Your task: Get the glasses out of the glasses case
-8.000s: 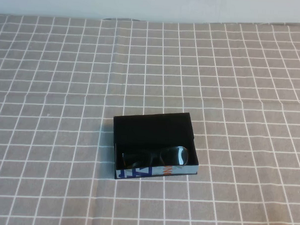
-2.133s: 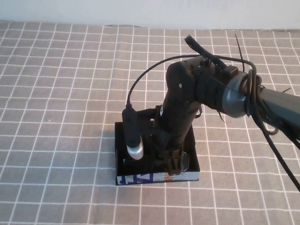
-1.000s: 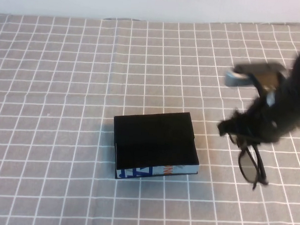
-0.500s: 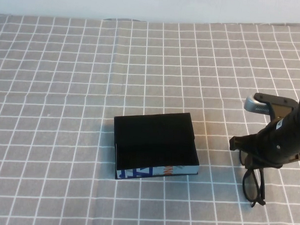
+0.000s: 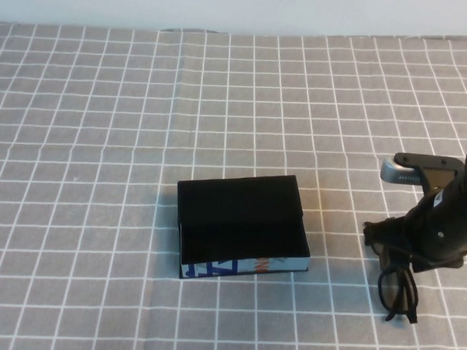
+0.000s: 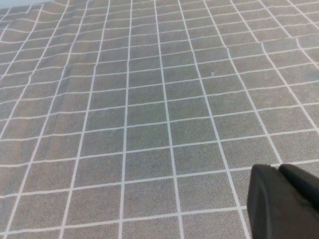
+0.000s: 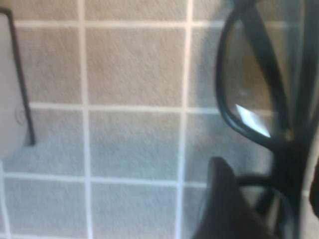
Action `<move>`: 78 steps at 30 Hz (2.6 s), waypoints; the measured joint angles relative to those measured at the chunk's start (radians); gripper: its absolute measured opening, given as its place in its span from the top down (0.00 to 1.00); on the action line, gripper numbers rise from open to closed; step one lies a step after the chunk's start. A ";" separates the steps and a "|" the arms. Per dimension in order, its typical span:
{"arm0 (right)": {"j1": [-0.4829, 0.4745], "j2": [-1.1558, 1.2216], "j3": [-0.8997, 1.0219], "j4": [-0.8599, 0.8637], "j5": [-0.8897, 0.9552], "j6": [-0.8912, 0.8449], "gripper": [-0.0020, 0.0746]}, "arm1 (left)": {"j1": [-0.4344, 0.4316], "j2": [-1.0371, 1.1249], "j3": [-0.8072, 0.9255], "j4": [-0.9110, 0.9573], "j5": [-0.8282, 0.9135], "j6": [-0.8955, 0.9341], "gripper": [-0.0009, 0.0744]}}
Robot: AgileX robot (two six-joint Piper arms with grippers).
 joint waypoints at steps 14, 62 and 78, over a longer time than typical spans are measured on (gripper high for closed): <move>0.000 -0.347 0.045 -0.019 0.214 -0.019 0.94 | 0.000 0.000 0.000 0.000 0.000 0.000 0.99; -0.285 -1.689 1.034 -0.066 -0.456 -0.185 1.00 | 0.000 0.000 0.000 0.000 0.000 0.000 0.99; -0.285 -1.689 1.034 -0.073 -0.416 -0.185 1.00 | 0.000 0.000 0.000 0.000 0.000 0.000 0.99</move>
